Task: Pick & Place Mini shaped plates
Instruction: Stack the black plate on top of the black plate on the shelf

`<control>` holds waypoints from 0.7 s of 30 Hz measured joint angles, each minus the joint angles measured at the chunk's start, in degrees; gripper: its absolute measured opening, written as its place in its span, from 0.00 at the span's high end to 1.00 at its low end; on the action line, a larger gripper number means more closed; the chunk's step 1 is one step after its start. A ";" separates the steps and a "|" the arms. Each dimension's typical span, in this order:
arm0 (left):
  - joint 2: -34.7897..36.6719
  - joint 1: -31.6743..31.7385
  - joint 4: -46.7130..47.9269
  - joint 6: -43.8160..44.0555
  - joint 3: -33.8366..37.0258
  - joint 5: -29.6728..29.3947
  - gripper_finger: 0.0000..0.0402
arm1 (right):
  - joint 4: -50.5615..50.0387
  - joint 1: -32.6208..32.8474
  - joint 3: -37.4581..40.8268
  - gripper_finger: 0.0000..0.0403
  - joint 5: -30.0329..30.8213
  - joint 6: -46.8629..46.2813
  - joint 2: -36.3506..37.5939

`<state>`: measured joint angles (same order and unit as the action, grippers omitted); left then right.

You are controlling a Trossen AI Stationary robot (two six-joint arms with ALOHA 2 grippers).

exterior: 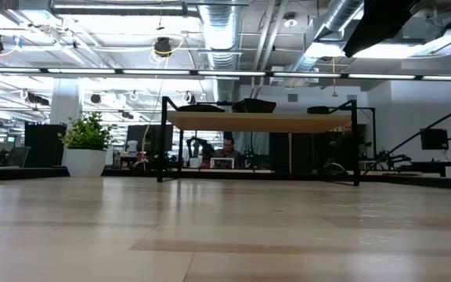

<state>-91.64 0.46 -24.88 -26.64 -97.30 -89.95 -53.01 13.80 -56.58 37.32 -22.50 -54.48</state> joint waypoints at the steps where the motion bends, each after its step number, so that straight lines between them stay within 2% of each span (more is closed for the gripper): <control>1: 0.01 -0.07 -0.08 -0.48 0.87 -0.03 0.97 | 0.00 0.00 0.00 0.57 0.00 0.01 0.00; 4: 0.02 0.01 0.03 1.69 2.79 -0.10 0.97 | 0.00 0.00 0.00 0.57 0.00 0.00 0.00; 14: 0.33 -2.26 -0.10 20.40 3.39 -0.04 0.97 | 0.00 0.00 0.00 0.57 0.00 0.01 0.00; 21: 0.37 -6.70 -0.06 21.17 5.45 0.00 0.97 | 0.00 0.00 0.00 0.57 0.00 0.00 0.00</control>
<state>-91.27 -6.24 -24.94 -5.47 -91.85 -89.96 -53.01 13.80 -56.58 37.32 -22.50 -54.48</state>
